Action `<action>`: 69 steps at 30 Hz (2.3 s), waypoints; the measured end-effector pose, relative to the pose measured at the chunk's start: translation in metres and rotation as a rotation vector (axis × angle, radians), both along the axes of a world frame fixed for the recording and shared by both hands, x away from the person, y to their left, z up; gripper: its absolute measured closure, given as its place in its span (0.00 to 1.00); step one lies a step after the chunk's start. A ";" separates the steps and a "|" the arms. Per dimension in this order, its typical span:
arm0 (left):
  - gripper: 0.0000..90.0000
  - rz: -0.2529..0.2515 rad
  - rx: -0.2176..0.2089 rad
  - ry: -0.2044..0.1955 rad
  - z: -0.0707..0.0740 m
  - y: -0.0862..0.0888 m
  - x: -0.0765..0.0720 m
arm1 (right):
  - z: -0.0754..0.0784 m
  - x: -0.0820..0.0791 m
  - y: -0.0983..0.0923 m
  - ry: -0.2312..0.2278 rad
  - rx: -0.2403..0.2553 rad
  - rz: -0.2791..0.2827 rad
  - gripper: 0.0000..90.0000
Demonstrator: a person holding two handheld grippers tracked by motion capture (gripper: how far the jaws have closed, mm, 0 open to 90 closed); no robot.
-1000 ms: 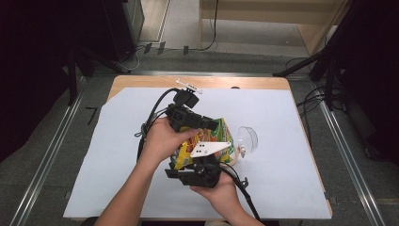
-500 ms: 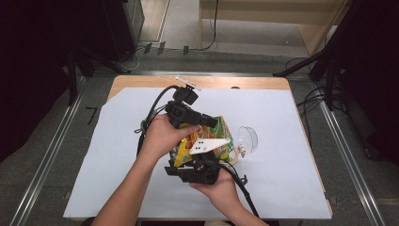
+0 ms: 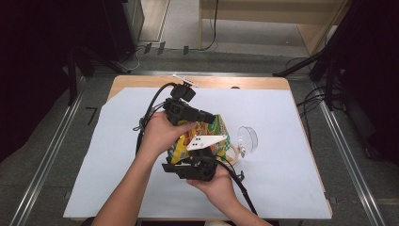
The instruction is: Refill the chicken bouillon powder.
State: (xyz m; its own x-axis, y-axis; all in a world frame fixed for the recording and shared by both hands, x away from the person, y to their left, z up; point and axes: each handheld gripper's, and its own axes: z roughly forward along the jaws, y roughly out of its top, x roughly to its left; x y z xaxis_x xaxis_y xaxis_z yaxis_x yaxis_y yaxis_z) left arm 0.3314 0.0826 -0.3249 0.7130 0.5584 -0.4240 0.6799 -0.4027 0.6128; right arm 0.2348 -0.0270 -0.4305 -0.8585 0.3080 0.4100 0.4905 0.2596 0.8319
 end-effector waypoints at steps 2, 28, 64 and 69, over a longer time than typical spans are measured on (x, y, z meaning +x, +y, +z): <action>0.84 -0.002 -0.010 -0.010 0.000 0.000 -0.002 | 0.000 -0.001 -0.001 -0.010 -0.013 0.004 0.78; 0.84 -0.018 -0.019 -0.031 -0.002 -0.006 -0.011 | -0.003 -0.008 -0.007 -0.035 -0.040 0.000 0.78; 0.84 -0.034 -0.015 -0.032 0.000 -0.009 -0.011 | -0.002 -0.010 -0.008 -0.040 -0.027 -0.010 0.79; 0.84 -0.034 -0.019 -0.030 0.001 -0.008 -0.011 | 0.001 -0.011 -0.008 -0.044 -0.025 -0.009 0.79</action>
